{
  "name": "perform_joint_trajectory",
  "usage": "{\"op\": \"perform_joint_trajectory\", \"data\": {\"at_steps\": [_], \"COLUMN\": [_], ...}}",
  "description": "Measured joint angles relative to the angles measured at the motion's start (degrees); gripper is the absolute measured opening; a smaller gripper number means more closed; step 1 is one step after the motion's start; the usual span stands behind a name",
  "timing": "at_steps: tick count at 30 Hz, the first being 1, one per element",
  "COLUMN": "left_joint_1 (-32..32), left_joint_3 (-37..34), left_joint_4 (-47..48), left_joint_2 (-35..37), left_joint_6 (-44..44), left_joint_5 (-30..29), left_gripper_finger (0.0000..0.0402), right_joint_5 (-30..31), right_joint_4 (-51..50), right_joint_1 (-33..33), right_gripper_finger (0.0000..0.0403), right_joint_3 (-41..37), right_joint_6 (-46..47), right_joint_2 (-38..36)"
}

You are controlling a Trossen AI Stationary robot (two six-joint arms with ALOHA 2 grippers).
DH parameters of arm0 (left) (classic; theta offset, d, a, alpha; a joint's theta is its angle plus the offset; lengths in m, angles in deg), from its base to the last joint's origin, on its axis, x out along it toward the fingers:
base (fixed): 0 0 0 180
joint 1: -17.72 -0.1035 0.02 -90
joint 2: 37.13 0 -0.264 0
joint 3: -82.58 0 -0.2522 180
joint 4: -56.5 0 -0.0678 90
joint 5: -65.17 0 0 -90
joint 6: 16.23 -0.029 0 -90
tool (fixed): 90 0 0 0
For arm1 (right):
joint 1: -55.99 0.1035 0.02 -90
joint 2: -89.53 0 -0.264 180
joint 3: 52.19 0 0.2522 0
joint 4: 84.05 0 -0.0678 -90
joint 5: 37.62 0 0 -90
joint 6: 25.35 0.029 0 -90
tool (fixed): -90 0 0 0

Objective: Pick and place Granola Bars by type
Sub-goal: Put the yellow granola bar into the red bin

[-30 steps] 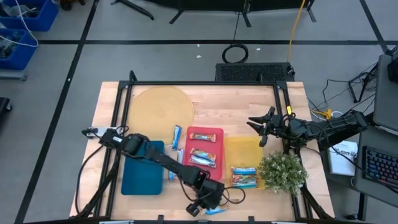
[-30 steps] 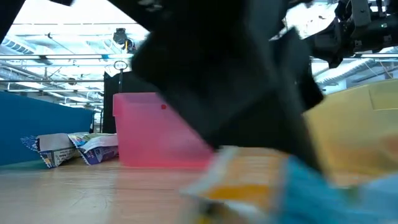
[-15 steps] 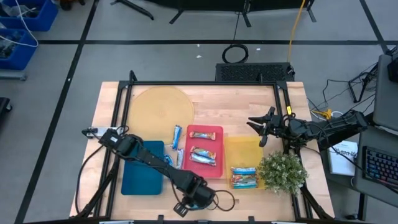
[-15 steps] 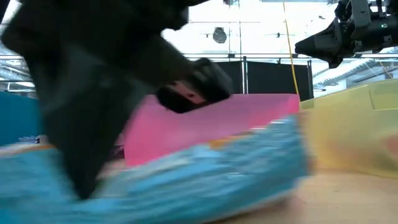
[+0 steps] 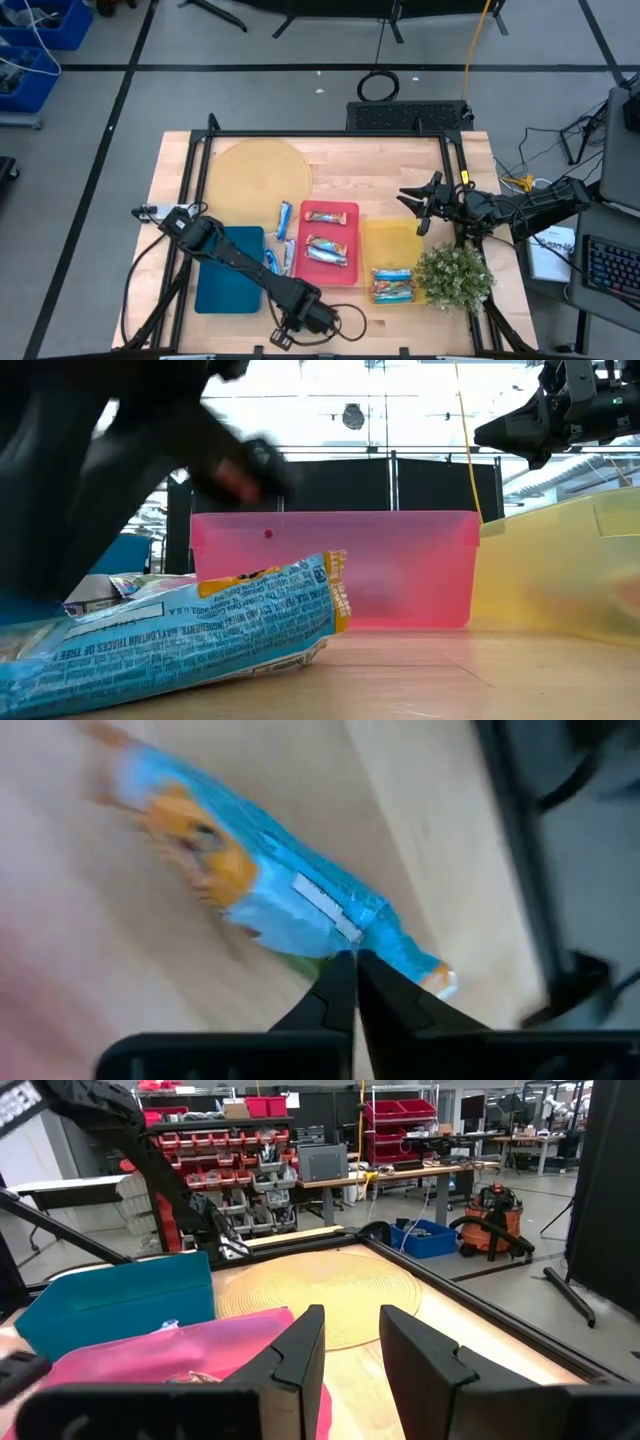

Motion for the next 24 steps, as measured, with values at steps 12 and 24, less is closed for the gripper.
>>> {"op": "perform_joint_trajectory", "data": {"at_steps": [12, 24], "left_joint_1": [-0.08, -0.13], "left_joint_3": [0.35, 0.28], "left_joint_4": [-4.11, -2.99], "left_joint_2": [9.09, 3.70], "left_joint_6": [10.69, 17.39], "left_joint_5": [-8.39, -5.00], "left_gripper_finger": [0.0130, 0.0222], "right_joint_5": [0.00, 0.00], "right_joint_4": [-0.07, -0.64], "right_joint_1": [0.02, 0.00], "right_gripper_finger": [0.0091, 0.0091], "right_joint_3": [0.00, 0.00], "right_joint_6": [0.00, -0.02], "right_joint_2": [0.00, -0.02]}}
